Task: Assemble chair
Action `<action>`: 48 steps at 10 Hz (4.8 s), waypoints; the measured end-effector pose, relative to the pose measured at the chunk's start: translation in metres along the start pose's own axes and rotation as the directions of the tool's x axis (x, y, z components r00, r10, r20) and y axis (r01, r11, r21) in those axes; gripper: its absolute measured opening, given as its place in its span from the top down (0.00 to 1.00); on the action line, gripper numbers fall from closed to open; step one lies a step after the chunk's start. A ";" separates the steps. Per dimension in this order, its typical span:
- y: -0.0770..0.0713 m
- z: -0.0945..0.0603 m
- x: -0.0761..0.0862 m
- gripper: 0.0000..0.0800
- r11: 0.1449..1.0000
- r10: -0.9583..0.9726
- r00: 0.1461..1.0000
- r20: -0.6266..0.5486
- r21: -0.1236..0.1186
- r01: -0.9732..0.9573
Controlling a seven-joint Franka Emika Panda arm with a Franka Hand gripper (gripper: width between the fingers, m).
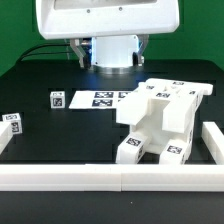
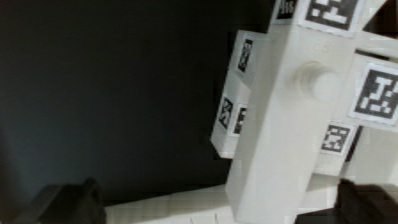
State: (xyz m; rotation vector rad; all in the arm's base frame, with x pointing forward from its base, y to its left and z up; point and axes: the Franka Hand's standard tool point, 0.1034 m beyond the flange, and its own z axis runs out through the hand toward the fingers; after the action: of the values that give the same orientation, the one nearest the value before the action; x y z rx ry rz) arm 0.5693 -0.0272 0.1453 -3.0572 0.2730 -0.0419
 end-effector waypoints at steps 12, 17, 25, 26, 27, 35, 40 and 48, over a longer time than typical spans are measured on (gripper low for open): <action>0.111 0.036 -0.019 0.19 0.949 -0.315 0.947 0.069 -0.007 0.316; 0.158 0.070 -0.033 0.19 0.942 -0.329 0.939 0.102 -0.036 0.334; 0.212 0.090 -0.045 0.19 0.899 -0.426 0.899 0.104 -0.062 0.433; 0.212 0.090 -0.045 0.19 0.899 -0.425 0.899 0.104 -0.062 0.433; 0.213 0.090 -0.045 0.19 0.900 -0.425 0.899 0.105 -0.062 0.432; 0.219 0.111 -0.056 0.19 0.884 -0.447 0.887 0.114 -0.096 0.458; 0.217 0.118 -0.057 0.41 0.881 -0.452 0.884 0.120 -0.095 0.463; 0.109 0.057 -0.051 0.65 0.908 -0.410 0.902 0.139 -0.032 0.418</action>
Offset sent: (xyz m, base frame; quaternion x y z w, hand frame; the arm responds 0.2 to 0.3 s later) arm -0.0297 -0.0713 -0.0262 0.0185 -0.0139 -0.1562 0.9874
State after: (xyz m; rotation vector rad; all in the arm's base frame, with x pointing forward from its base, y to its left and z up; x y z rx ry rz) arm 0.5015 -0.1214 0.0796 -3.0977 -0.3955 0.1441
